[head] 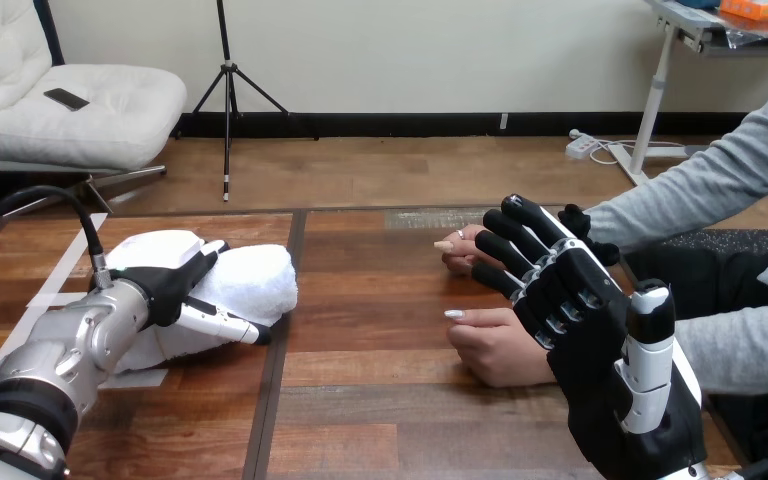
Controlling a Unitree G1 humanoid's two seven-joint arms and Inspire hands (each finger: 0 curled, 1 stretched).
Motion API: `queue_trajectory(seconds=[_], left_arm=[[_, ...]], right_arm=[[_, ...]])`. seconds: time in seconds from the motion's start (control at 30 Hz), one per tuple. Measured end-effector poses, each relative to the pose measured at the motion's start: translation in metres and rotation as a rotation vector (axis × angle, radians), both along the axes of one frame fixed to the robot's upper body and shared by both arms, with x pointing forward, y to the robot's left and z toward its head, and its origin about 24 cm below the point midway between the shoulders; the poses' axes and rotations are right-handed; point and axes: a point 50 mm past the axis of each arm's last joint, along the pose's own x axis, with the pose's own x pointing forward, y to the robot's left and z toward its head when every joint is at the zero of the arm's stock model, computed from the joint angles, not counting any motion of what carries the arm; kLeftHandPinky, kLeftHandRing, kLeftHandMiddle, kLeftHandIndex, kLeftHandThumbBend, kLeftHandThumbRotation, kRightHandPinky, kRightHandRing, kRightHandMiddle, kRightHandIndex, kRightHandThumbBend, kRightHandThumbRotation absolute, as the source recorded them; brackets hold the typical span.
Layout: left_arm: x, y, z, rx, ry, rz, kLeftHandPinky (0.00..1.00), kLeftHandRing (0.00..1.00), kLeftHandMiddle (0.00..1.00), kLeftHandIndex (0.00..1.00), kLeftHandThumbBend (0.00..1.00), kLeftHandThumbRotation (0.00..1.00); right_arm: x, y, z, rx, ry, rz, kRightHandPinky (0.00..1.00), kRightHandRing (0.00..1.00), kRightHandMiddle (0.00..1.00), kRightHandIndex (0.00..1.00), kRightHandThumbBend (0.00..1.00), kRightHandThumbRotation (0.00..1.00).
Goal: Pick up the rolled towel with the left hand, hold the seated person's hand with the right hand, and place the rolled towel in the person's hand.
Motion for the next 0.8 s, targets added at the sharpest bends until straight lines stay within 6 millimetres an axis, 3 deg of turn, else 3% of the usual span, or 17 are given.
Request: queue_trajectory(seconds=[0.8], left_arm=[[0.0000, 0.0002, -0.0004, 0.002, 0.005, 0.005, 1.00, 1.00, 1.00, 0.99, 1.00, 0.67]], right_arm=[[0.0000, 0.0003, 0.0002, 0.001, 0.000, -0.001, 0.88, 0.91, 0.89, 0.88, 0.80, 1.00]])
